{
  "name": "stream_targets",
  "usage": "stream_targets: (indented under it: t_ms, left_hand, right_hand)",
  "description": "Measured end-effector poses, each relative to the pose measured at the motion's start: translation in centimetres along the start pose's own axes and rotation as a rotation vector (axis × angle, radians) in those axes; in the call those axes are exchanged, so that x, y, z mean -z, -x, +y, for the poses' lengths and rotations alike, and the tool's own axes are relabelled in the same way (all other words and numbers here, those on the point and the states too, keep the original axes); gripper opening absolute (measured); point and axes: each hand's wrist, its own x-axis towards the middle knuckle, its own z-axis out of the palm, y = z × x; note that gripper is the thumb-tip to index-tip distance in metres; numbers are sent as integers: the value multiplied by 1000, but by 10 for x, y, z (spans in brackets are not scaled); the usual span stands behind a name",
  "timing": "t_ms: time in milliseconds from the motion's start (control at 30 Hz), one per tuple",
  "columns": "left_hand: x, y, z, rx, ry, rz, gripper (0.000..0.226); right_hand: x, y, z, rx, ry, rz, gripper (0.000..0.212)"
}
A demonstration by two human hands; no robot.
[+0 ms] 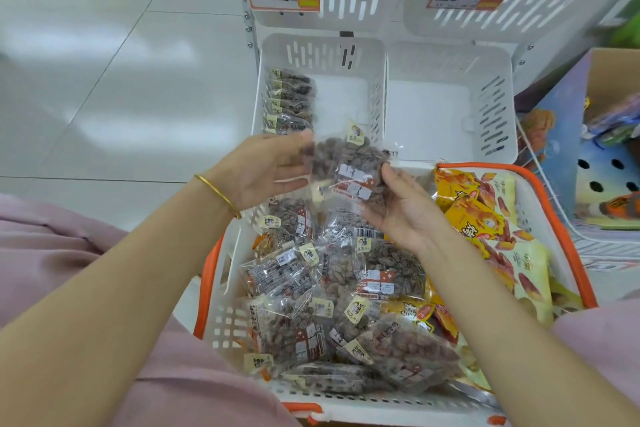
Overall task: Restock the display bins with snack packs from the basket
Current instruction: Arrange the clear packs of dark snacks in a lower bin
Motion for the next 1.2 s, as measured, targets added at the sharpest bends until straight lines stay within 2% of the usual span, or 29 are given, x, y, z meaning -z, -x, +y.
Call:
stream_targets:
  t_ms: [67, 200, 300, 400, 467, 533, 600, 667, 733, 800, 867, 933, 1000, 1100, 1200]
  left_hand:
    - [-9, 4, -1, -52, 116, -44, 10]
    - [-15, 3, -6, -82, 177, 20, 12]
    - [-10, 1, -6, -116, -68, 73, 14]
    - [-15, 2, -6, -133, -239, 68, 19]
    - [-18, 2, -5, -101, -202, 26, 31]
    - [-17, 1, -3, -59, -88, -56, 52]
    - [-17, 2, -3, -61, -9, -115, 72]
    - [-20, 0, -10, -81, -53, -110, 93]
    - [-24, -5, -20, -112, -143, -58, 81]
    - [-21, -12, -23, -128, -185, -13, 67]
    - [-11, -20, -17, -153, -297, -43, 70]
    - [-5, -26, -7, -202, -450, -80, 85]
    - [-3, -39, 4, -267, -490, -80, 83]
    - [2, -68, 20, -369, -470, -24, 66]
    - [5, -100, 31, -466, -558, 81, 71]
  right_hand:
    - [-1, 1, 2, 0, -43, 11, 8]
    - [0, 6, 0, 62, 94, -69, 8]
    - [6, 7, -11, 238, 247, -69, 11]
    - [6, 7, -19, 330, 363, -149, 12]
    - [3, 6, -20, 336, 398, -185, 9]
    - [0, 5, -22, 315, 395, -187, 8]
    - [-2, 2, -24, 295, 374, -168, 20]
    - [-4, 0, -25, 298, 373, -148, 26]
    - [-7, -3, -26, 291, 399, -138, 36]
    - [-7, -8, -32, 211, 450, -159, 61]
    - [-5, -15, -46, 82, 509, -262, 79]
    - [-7, -23, -65, -22, 589, -378, 77]
    - [-15, -33, -82, -30, 685, -393, 67]
    - [-35, -54, -100, 88, 737, -306, 51]
    - [-47, -80, -105, 300, 765, -211, 40]
